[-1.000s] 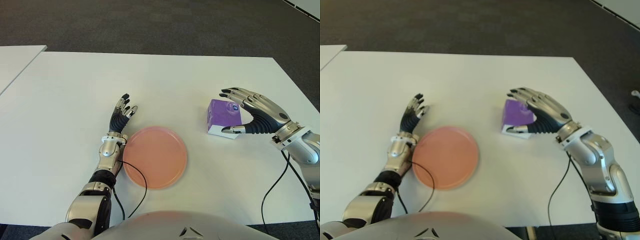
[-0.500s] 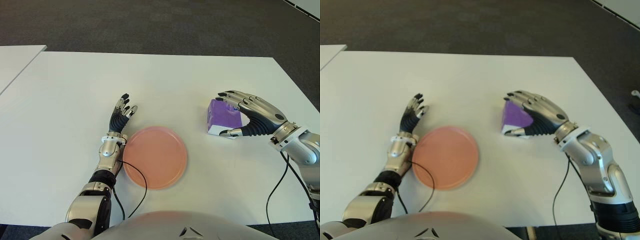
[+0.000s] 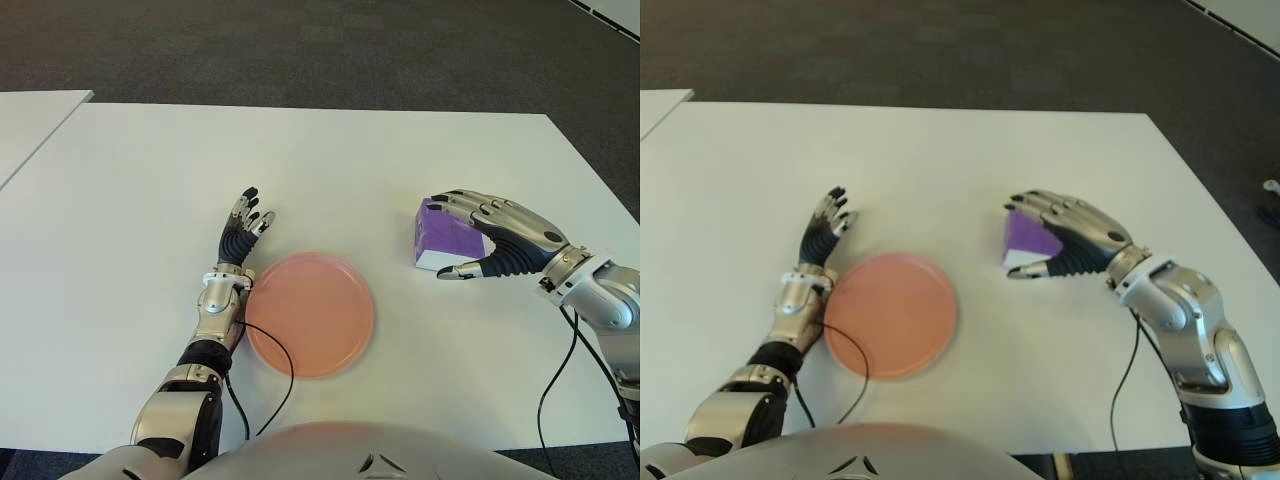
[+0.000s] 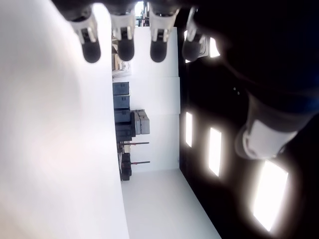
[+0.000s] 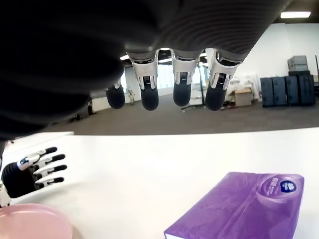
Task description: Put the tissue paper into the plate.
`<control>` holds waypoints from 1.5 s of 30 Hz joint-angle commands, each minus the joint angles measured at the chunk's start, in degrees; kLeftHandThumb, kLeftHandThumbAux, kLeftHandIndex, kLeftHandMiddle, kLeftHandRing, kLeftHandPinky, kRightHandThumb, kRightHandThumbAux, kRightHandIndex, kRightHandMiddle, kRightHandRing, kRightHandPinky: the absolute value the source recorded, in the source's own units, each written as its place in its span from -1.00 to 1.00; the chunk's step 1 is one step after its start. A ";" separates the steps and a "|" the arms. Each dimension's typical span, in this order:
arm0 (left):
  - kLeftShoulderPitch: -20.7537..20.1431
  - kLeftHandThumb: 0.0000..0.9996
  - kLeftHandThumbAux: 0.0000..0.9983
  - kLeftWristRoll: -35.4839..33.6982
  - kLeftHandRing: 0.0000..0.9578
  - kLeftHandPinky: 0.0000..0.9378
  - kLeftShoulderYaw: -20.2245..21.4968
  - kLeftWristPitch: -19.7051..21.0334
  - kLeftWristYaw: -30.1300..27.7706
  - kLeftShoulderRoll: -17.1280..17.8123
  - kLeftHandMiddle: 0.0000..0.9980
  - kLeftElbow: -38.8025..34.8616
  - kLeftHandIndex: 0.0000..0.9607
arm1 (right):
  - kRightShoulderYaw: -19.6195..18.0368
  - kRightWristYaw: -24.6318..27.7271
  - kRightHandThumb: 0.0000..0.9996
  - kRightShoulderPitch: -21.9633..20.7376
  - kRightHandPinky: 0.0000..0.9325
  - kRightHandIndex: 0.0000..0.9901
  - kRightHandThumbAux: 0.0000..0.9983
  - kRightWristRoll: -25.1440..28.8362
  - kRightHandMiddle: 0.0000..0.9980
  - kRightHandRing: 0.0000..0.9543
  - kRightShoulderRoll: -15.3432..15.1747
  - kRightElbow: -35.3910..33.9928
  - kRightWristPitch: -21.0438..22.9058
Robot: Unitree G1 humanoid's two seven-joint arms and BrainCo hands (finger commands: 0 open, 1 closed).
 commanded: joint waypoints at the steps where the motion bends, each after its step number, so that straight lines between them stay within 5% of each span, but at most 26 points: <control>1: 5.52 -1.00 0.14 0.96 -1.00 -1.00 -0.19 1.86 0.66 -0.43 -1.00 4.45 -1.00 | 0.92 1.22 -0.66 -0.37 -1.00 -1.00 -0.37 0.64 -1.00 -1.00 -0.81 1.85 -0.35; 15: 5.58 -1.00 0.16 0.90 -1.00 -1.00 -0.10 0.95 1.11 -0.53 -1.00 4.99 -1.00 | -1.45 0.83 -0.43 -2.44 -1.00 -1.00 -0.48 1.81 -1.00 -1.00 -0.47 4.68 2.77; 25: 5.94 -1.00 0.17 0.18 -1.00 -1.00 -0.02 0.79 -0.04 -0.73 -1.00 4.58 -1.00 | 1.81 -4.00 -0.22 -5.30 -1.00 -1.00 -0.57 -3.40 -1.00 -1.00 0.33 11.39 2.14; 45: 6.52 -1.00 0.20 0.17 -1.00 -1.00 -0.29 0.02 -0.05 -0.81 -1.00 4.19 -1.00 | 6.11 -10.62 -0.18 -7.86 -1.00 -1.00 -0.57 -8.98 -1.00 -1.00 -0.20 17.42 0.84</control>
